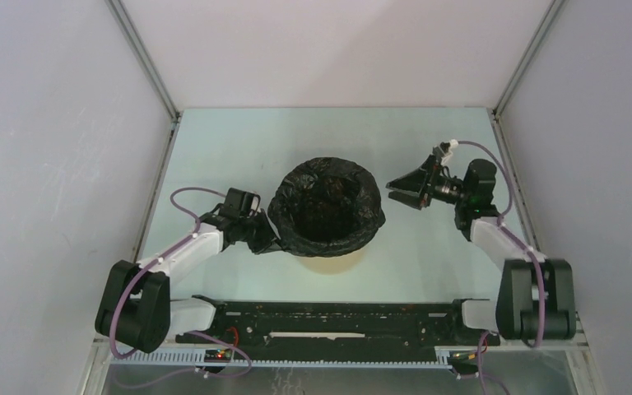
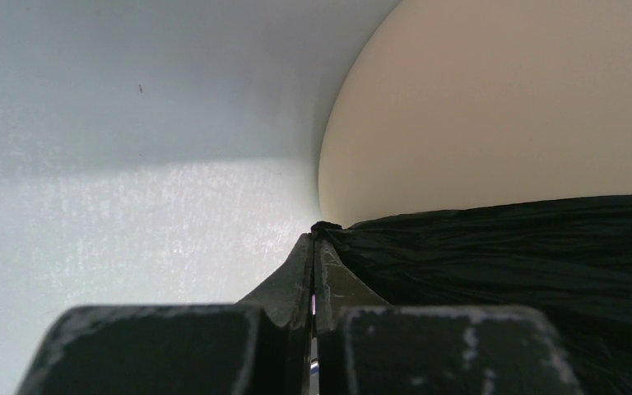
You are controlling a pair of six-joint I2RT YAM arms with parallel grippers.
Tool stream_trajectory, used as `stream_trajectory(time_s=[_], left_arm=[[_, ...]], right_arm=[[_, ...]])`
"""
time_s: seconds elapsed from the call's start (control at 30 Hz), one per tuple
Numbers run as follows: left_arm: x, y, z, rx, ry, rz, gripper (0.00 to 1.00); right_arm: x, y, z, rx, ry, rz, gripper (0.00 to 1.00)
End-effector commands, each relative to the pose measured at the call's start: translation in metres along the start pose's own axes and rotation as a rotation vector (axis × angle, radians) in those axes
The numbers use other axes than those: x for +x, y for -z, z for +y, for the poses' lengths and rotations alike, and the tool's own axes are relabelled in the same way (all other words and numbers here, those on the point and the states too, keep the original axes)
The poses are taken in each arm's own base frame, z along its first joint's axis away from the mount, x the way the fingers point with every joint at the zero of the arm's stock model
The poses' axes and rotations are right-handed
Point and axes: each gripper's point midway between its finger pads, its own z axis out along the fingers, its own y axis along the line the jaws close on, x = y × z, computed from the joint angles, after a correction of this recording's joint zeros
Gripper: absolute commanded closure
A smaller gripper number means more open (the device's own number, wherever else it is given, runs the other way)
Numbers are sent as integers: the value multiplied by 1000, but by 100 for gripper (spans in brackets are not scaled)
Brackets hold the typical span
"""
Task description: Put the trash bags into the trash bin
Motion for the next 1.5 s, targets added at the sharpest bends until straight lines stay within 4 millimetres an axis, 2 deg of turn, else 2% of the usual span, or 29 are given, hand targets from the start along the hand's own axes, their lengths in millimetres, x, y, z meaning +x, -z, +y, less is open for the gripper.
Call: stream_trajectory(time_s=[0.0, 0.07, 0.17, 0.3, 0.43, 0.57, 0.73, 0.87, 1.1, 1.2, 1.33, 1.47], left_arm=[[-10, 8, -20, 58, -55, -25, 98], [-10, 8, -20, 58, -55, -25, 98], [-11, 9, -20, 61, -57, -28, 98], [-11, 9, -20, 63, -55, -34, 98], [-12, 9, -21, 62, -55, -37, 98], [-13, 10, -22, 65, -55, -40, 98], [-15, 8, -24, 64, -57, -37, 98], [-15, 8, -24, 63, -52, -36, 98], [-14, 8, -21, 56, -50, -41, 99], [-15, 9, -21, 55, -48, -48, 99], [-15, 11, -19, 51, -45, -60, 99], [-9, 8, -8, 15, -35, -54, 100]], right_arm=[[-4, -21, 43, -223, -19, 93, 19], [-9, -26, 55, -316, -52, 74, 23], [-7, -38, 56, -358, -96, 99, 34], [-6, -39, 59, -364, -89, 69, 33], [-5, -37, 51, -334, -113, 75, 39], [-8, -27, 54, -326, -101, 48, 35], [10, -36, 50, -285, -85, 101, 35], [12, -43, 52, -297, -87, 94, 40], [2, -42, 35, -254, -131, 62, 75], [0, -41, 25, -216, -137, 51, 97], [2, -41, 8, -145, -137, 40, 100], [7, -37, -28, 11, -165, 12, 100]])
